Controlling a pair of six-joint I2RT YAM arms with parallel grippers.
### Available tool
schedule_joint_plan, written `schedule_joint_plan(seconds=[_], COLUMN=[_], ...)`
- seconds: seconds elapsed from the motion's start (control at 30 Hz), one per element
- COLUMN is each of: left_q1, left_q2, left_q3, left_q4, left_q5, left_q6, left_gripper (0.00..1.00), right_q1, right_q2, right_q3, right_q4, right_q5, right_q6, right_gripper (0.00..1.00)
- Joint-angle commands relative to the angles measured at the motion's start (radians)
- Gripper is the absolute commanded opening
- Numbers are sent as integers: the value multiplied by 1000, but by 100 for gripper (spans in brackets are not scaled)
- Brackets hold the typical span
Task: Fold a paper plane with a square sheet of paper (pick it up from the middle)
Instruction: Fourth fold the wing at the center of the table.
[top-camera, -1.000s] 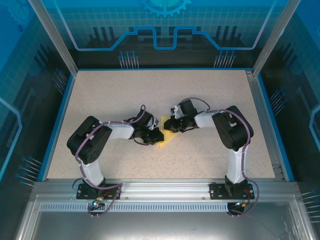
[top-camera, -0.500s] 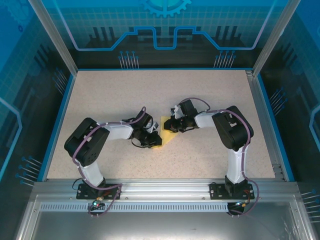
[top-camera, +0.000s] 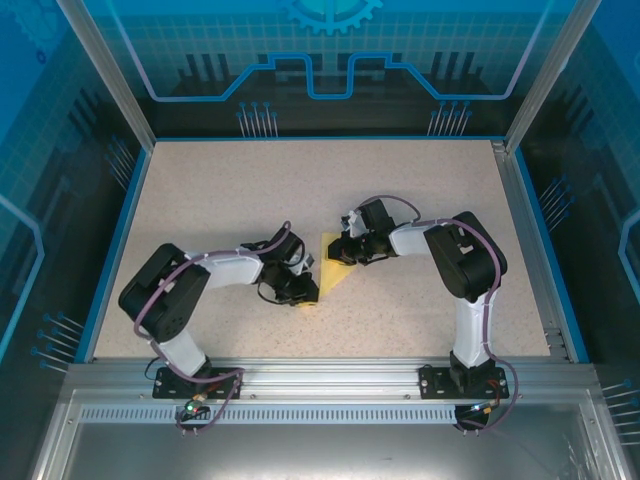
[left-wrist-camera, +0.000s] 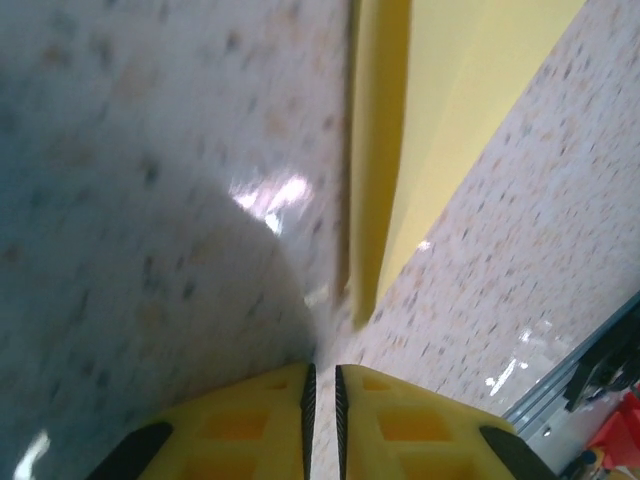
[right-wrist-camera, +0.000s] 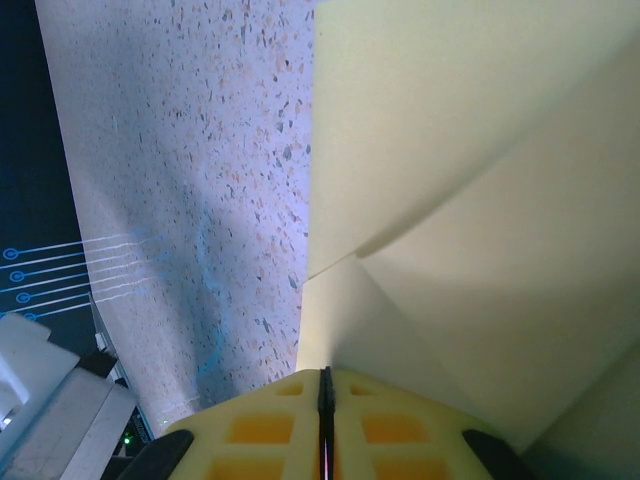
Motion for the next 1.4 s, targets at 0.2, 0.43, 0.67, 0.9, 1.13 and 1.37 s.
schedule_joint_plan(seconds=[0.2,0.43,0.67,0.9,1.13,1.37], left_q1=[9,10,8,8,4,3], left_q2=[-103,31,116,160,158,162], left_q3=[7,78,96,69,-12,-45], left_q4=[121,238,346,317,277,271], left_q5=[-20,-26,-31,-106,-123,-130], left_q6=[-121,-183,-222,-204,-194,-174], left_gripper=[28,24,20,11,0,0], right_q1=[1,1,1,2,-3,-21], right_q2=[71,71,75,70,36,3], right_q3=[-53,-56,-63,-60,-27,57], right_q4=[-143,-139,-128,-127,-146,-186], right_q5=[128,127,122,115,104,69], right_q6=[-28,-24,-20,-19,-30,-74], right_gripper=[11,10,9,8,8,8])
